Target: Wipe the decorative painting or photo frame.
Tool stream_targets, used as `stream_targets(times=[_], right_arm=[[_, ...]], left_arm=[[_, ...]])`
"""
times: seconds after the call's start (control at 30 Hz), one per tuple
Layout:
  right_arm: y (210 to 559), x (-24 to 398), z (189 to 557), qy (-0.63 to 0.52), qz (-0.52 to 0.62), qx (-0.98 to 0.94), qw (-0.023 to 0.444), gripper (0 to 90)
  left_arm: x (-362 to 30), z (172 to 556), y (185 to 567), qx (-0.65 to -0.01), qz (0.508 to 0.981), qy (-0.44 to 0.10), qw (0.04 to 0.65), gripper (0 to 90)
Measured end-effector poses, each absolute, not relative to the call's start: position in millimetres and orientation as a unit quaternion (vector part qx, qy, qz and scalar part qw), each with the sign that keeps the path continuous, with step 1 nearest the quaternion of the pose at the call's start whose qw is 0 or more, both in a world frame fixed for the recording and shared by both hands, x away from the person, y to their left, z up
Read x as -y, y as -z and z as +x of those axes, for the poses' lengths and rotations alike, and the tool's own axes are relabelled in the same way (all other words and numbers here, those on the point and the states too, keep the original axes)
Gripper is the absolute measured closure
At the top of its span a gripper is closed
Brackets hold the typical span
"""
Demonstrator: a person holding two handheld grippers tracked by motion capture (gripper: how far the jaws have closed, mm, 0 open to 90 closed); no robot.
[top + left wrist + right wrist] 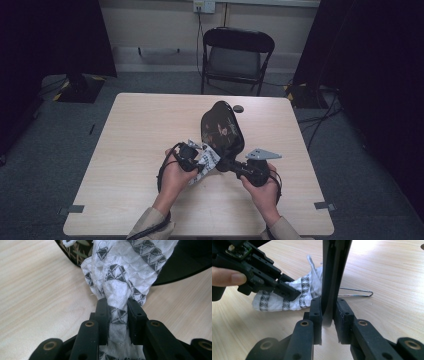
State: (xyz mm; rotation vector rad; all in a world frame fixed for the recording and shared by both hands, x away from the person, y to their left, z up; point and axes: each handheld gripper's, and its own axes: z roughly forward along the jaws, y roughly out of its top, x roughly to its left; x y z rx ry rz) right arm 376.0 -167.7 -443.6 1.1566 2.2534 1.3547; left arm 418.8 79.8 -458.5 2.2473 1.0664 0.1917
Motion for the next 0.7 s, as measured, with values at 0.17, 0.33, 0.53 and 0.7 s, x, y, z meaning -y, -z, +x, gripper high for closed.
stream_targets(times=[0.17, 0.33, 0.53, 0.7], right_arm=[[444, 168, 376, -0.467, 0.397, -0.778, 0.134, 77.7], [444, 167, 375, -0.468, 0.397, -0.778, 0.136, 77.6], [444, 167, 375, -0.468, 0.397, -0.778, 0.136, 77.6], [444, 168, 375, -0.469, 0.398, -0.776, 0.136, 77.7]], left_arm=[[-82, 416, 465, -0.404, 0.861, -0.07, 0.302, 73.7], [-84, 414, 465, -0.402, 0.864, -0.067, 0.294, 73.8], [-93, 413, 457, -0.409, 0.856, -0.061, 0.309, 73.8], [-104, 414, 430, -0.411, 0.844, -0.068, 0.338, 73.7]])
